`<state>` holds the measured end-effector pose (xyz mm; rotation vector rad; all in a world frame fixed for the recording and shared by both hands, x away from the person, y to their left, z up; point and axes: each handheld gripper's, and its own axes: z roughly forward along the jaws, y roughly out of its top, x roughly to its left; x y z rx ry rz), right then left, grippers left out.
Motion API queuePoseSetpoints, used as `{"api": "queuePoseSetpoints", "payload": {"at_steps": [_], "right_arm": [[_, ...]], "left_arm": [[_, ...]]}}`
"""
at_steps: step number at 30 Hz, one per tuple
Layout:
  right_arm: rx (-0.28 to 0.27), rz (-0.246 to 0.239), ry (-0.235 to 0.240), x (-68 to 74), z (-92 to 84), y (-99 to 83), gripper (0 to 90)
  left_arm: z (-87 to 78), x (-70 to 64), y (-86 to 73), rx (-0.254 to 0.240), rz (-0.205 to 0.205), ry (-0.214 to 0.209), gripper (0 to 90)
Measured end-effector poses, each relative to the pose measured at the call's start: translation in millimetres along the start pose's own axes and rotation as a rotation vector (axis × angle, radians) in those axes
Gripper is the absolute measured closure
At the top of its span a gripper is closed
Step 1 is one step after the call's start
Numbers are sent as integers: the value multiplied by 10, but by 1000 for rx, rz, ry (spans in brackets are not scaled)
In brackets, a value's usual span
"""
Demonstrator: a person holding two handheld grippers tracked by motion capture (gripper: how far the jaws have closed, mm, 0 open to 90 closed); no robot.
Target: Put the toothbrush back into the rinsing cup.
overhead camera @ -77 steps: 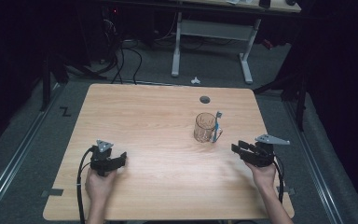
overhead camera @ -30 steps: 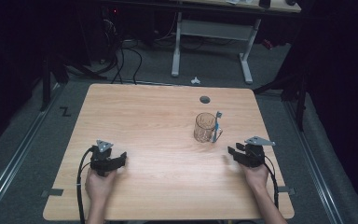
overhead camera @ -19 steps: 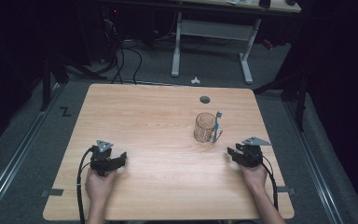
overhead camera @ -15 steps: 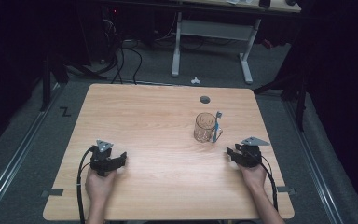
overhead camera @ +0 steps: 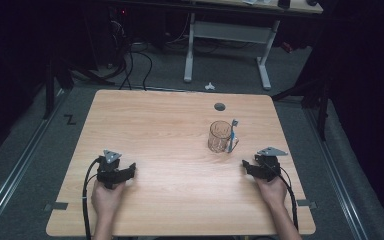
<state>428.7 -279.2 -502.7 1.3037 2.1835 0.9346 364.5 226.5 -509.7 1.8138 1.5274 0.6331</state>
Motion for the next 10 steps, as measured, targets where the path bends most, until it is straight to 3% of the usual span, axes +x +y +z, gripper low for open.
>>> {"api": "queuePoseSetpoints", "payload": {"at_steps": [10], "right_arm": [[1,4,-5,-3,2,0,369]], "left_arm": [[-1,3,-1,-1,-2,-2,284]]}}
